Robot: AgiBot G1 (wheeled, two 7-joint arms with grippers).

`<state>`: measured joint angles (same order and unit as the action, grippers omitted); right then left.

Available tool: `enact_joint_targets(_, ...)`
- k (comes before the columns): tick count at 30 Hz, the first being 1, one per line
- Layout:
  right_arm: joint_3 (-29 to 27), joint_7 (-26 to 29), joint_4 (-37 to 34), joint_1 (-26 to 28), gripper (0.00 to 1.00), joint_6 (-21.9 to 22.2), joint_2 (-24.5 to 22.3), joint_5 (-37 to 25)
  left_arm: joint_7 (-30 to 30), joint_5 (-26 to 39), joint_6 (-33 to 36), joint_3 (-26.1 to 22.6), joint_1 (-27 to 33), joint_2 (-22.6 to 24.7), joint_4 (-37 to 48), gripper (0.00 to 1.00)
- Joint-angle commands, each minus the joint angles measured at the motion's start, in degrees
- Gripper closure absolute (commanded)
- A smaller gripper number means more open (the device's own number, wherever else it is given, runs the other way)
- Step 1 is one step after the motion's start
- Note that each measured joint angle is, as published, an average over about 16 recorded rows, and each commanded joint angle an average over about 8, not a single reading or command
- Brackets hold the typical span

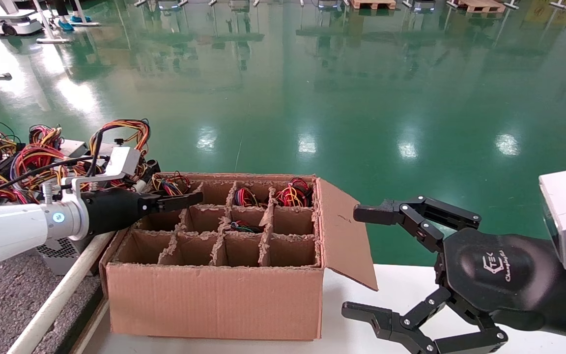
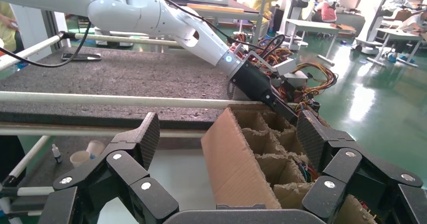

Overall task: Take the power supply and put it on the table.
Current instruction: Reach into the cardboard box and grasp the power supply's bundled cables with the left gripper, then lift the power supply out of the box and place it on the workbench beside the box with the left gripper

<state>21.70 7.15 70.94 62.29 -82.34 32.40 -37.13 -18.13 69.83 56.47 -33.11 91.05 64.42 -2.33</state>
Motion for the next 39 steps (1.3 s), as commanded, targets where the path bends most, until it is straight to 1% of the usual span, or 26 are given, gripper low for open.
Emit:
enact_joint_targets(1,0.0,0.0,0.0,0.0,0.0,0.0,0.0,0.0,1.0,-0.2,-0.4,0.1,-0.2,0.1,-0.1,1.0)
enact_joint_targets(12,0.0,0.0,0.0,0.0,0.0,0.0,0.0,0.0,-1.2,-2.5,-0.9,1.7,-0.6,0.4,2.1,1.0)
enact_joint_targets(19,0.0,0.0,0.0,0.0,0.0,0.0,0.0,0.0,-1.5,-3.4,-1.3,2.3,-1.0,0.2,2.5,1.0)
enact_joint_targets(30,0.0,0.0,0.0,0.0,0.0,0.0,0.0,0.0,1.7,-3.9,-1.2,2.8,-1.6,-0.3,1.0,1.0)
enact_joint_targets(39,0.0,0.0,0.0,0.0,0.0,0.0,0.0,0.0,4.6,-3.8,-0.4,2.7,0.2,-0.9,-0.4,1.0)
